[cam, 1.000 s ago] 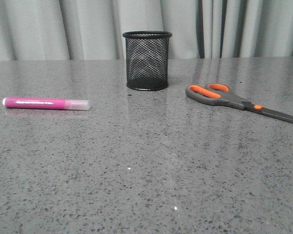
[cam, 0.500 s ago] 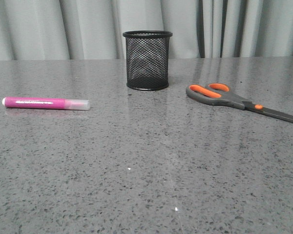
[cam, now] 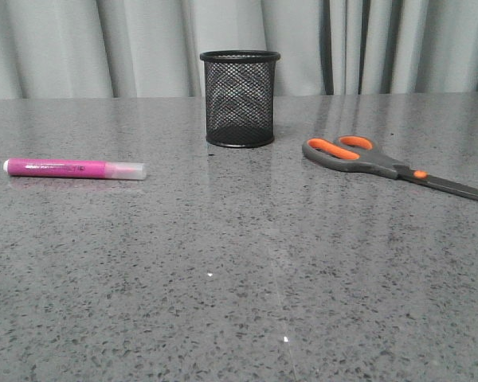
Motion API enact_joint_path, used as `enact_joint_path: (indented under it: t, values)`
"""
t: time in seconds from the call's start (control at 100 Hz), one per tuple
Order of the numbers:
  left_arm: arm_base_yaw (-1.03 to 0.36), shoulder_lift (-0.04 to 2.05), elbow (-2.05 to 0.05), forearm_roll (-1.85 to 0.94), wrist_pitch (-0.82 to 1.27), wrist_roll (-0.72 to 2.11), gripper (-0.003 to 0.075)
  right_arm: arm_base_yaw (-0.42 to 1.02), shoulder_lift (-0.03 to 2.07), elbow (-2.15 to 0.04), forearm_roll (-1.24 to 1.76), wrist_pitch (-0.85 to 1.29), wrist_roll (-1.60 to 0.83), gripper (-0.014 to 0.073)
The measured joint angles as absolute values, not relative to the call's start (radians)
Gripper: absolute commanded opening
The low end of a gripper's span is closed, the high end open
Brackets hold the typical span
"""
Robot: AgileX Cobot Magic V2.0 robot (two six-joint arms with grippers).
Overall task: Put pen and scissors into bin
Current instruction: 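Move the left gripper toward the pink highlighter marker, then lower the left gripper and grasp the pink highlighter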
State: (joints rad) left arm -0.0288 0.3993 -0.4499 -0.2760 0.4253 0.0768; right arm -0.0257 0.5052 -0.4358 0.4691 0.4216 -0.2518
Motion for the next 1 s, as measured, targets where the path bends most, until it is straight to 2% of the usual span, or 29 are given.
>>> enact_joint_path:
  t: [0.2, 0.38, 0.44, 0.5, 0.56, 0.65, 0.7, 0.78, 1.0]
  values:
    - [-0.029, 0.643, -0.667, -0.248, 0.641, 0.215, -0.0018, -0.026, 0.806, -0.676, 0.443, 0.64, -0.329, -0.0048]
    - [-0.029, 0.784, -0.765, -0.26, 0.737, 0.268, -0.0015, -0.026, 0.943, -0.823, 0.438, 0.766, -0.356, -0.0047]
    - [-0.029, 0.818, -0.782, -0.278, 0.75, 0.29, 0.001, -0.026, 0.98, -0.86, 0.438, 0.794, -0.361, -0.0041]
    - [-0.029, 0.845, -0.799, -0.308, 0.765, 0.323, 0.0068, -0.018, 1.01, -0.893, 0.437, 0.816, -0.369, -0.0002]
    - [-0.029, 0.872, -0.811, -0.34, 0.774, 0.361, 0.0169, -0.008, 1.038, -0.917, 0.434, 0.83, -0.373, 0.0059]
    - [-0.029, 0.907, -0.82, -0.397, 0.783, 0.419, 0.0355, 0.012, 1.067, -0.944, 0.434, 0.846, -0.382, 0.0212]
    - [-0.029, 0.922, -0.822, -0.426, 0.786, 0.451, 0.0421, 0.018, 1.074, -0.951, 0.434, 0.851, -0.384, 0.0295]
    - [-0.029, 0.939, -0.824, -0.472, 0.786, 0.503, 0.043, 0.018, 1.078, -0.955, 0.434, 0.854, -0.388, 0.0378]
    - [-0.029, 1.013, -0.862, -0.564, 0.844, 0.693, 0.0386, 0.018, 1.08, -0.955, 0.434, 0.858, -0.389, 0.0382]
